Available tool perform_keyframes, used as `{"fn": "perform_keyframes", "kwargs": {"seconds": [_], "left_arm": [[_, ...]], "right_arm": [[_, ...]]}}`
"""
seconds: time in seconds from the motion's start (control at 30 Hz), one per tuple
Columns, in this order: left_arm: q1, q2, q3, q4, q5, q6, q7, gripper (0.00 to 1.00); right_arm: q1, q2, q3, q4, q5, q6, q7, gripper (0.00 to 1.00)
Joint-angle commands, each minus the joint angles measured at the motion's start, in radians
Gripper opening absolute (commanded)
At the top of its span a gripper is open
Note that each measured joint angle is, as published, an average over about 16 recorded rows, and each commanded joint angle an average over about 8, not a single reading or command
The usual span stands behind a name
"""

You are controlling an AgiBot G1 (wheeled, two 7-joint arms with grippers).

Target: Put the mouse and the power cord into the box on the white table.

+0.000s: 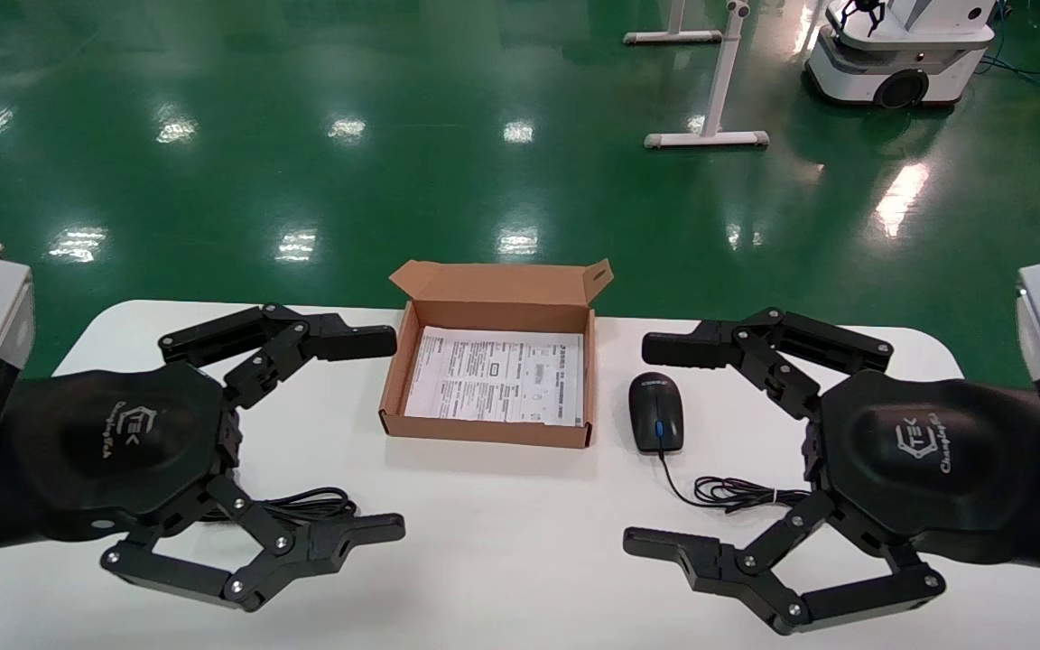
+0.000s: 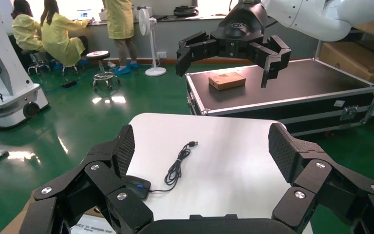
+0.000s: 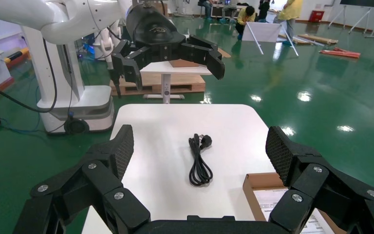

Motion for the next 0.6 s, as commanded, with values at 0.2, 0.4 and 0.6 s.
{"fn": "perform_keyframes", "kwargs": {"seconds": [0.2,0.4,0.6], "left_arm": [[0.0,0.0,0.0,0.0,0.0,0.0,0.0,1.0],[0.0,0.0,0.0,0.0,0.0,0.0,0.0,1.0],[0.0,0.0,0.0,0.0,0.0,0.0,0.0,1.0]], "right_arm": [[0.0,0.0,0.0,0.0,0.0,0.0,0.0,1.0],[0.0,0.0,0.0,0.0,0.0,0.0,0.0,1.0],[0.002,-0.001,-0.001,-0.003,-0.002,0.001,-0.002,1.0]]}}
